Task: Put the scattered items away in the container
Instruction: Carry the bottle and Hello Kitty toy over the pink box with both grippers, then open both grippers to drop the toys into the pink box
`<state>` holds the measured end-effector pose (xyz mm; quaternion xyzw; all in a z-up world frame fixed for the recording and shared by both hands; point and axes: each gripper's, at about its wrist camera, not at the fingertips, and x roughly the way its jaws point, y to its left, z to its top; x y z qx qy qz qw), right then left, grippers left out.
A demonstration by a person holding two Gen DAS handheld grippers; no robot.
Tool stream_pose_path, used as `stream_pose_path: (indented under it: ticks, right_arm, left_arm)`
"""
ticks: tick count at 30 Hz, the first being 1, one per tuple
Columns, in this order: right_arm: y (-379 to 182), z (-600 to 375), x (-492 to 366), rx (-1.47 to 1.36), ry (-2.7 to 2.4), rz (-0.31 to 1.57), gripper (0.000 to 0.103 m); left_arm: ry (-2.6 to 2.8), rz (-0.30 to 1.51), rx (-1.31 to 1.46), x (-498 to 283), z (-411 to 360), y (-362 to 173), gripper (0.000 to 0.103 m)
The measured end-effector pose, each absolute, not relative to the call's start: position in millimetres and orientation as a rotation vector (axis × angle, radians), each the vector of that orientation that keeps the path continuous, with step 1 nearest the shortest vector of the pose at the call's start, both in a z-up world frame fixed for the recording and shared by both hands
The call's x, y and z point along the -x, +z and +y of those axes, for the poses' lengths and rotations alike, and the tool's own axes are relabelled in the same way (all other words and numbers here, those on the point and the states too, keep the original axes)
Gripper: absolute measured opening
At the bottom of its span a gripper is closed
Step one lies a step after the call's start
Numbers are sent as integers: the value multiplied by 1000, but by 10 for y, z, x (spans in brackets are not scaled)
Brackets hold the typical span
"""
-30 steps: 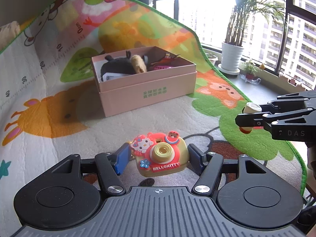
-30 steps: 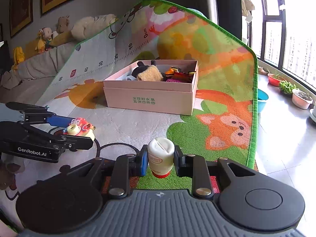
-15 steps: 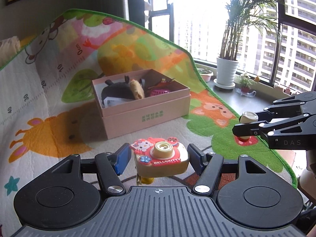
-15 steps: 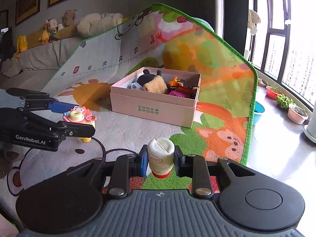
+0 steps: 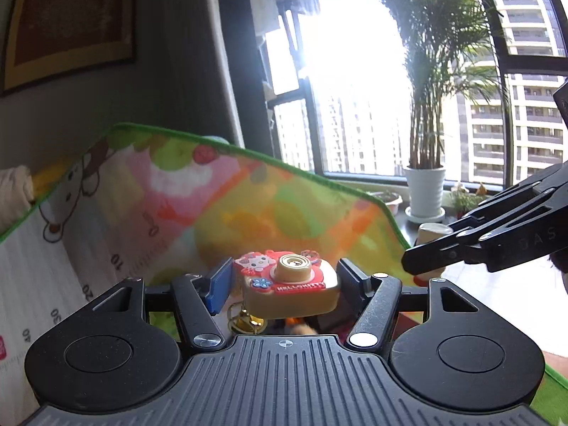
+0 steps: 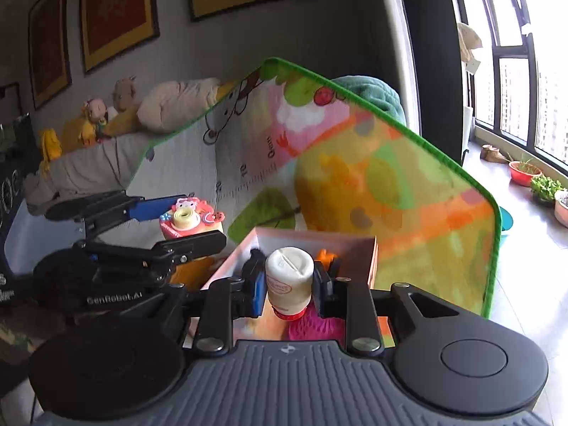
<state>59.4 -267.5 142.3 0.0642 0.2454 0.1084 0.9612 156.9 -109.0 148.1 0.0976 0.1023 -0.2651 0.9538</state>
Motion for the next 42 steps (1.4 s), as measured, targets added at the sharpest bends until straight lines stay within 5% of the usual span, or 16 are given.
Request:
stream_pose_path:
  ticks: [2,3,7,15,19,23,29,33,42]
  right_arm:
    - [1398,-2738,-1014,-180,205,540,33]
    - [1354,-2774,-1185,-202,185,565,41]
    - [1137,-2959,-1419,-284,167,613,43]
    - [489,-2801,-1332,-439,280,823,35]
    - [618,-2764,-1210,-497,384,786,36]
    - [840,-2917,-1138,-345,143,630,70]
    - [448,-3148,-1293,-511,146,748,73]
    - [475,-2913,-1279,-450,172,723,87]
    - [462,-2230,-1660,-379,260,726,87]
  left_arm:
    - [-546,230,-182,-1871,-1128,1462,89]
    - [-531,245,-174,-1966,-1114,1437,92]
    - [-477,293,-138,-2053,-873,1315,98]
    - [-446,443,-100,-1926,-603,967,100]
    - [-477,475,-69,-1679,-489,847,102]
    - [-473,499,-83,-1492,-445,695,103]
    - [-555,586,-51,-1447,-578,419,103]
    - [-586,558,-58,-1384,-615,459,103]
    - [-419,548,-39,-1372,-205,483,103]
